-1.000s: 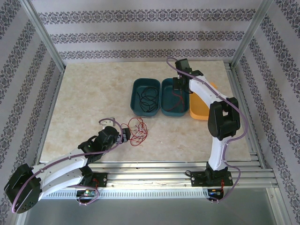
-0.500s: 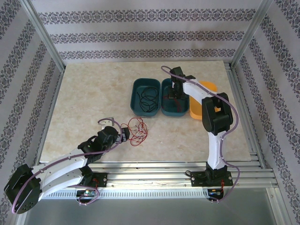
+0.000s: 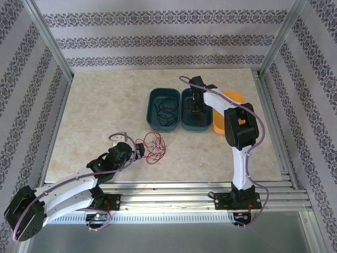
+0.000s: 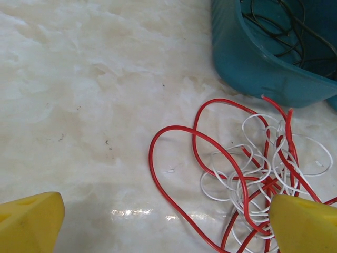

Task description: Untangle the cables

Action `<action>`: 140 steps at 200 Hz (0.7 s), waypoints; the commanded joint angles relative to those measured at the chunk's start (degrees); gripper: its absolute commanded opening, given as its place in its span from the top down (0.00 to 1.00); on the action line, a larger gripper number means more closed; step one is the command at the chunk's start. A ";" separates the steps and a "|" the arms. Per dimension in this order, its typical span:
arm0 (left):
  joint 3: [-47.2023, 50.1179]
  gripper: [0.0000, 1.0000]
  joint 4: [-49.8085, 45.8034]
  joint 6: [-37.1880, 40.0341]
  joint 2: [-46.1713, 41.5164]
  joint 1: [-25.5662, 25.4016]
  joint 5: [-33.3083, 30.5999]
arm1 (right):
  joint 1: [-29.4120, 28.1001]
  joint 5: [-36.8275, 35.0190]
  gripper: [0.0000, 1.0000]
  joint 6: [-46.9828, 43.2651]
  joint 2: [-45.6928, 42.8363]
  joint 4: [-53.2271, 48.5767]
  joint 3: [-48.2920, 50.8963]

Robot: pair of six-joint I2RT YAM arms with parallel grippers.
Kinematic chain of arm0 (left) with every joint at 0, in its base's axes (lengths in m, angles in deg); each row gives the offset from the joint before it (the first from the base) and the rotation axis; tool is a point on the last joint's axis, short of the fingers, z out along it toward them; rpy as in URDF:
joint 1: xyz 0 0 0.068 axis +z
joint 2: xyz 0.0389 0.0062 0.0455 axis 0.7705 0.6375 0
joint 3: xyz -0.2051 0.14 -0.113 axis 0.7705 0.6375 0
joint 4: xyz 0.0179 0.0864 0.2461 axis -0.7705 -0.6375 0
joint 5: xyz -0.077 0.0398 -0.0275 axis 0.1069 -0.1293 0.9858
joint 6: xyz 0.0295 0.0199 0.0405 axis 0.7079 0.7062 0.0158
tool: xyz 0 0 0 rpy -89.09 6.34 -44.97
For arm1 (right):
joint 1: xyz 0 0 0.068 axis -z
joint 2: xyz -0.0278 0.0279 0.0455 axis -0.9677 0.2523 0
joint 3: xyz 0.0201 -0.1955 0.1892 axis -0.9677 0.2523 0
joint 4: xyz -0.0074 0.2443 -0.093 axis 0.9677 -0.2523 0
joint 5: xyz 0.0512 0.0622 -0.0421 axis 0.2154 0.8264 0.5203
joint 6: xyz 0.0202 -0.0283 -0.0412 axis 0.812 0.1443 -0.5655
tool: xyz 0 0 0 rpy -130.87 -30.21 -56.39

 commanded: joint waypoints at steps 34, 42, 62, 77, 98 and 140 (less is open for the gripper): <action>-1.96 0.01 -5.17 -2.14 -1.21 1.38 -2.38 | -0.61 -5.11 0.61 -0.46 -11.67 -0.65 2.70; -2.23 0.01 -5.81 -2.22 -1.34 1.46 -2.45 | -0.68 -5.33 0.61 -0.35 -12.89 -0.62 3.31; -2.93 0.01 -6.58 -2.05 -1.58 1.52 -2.18 | -0.75 -4.54 0.60 0.37 -16.60 -0.07 5.49; -3.31 0.01 -6.95 -2.04 -1.74 1.55 -2.04 | -1.32 -2.90 0.60 1.31 -20.28 1.08 8.33; -3.51 0.01 -7.00 -2.61 -1.61 1.55 -1.97 | -3.22 -0.55 0.60 2.73 -26.81 4.18 14.43; -4.24 0.01 -7.61 -3.64 -0.37 1.98 -1.88 | -11.09 0.83 0.59 6.05 -39.38 11.49 28.45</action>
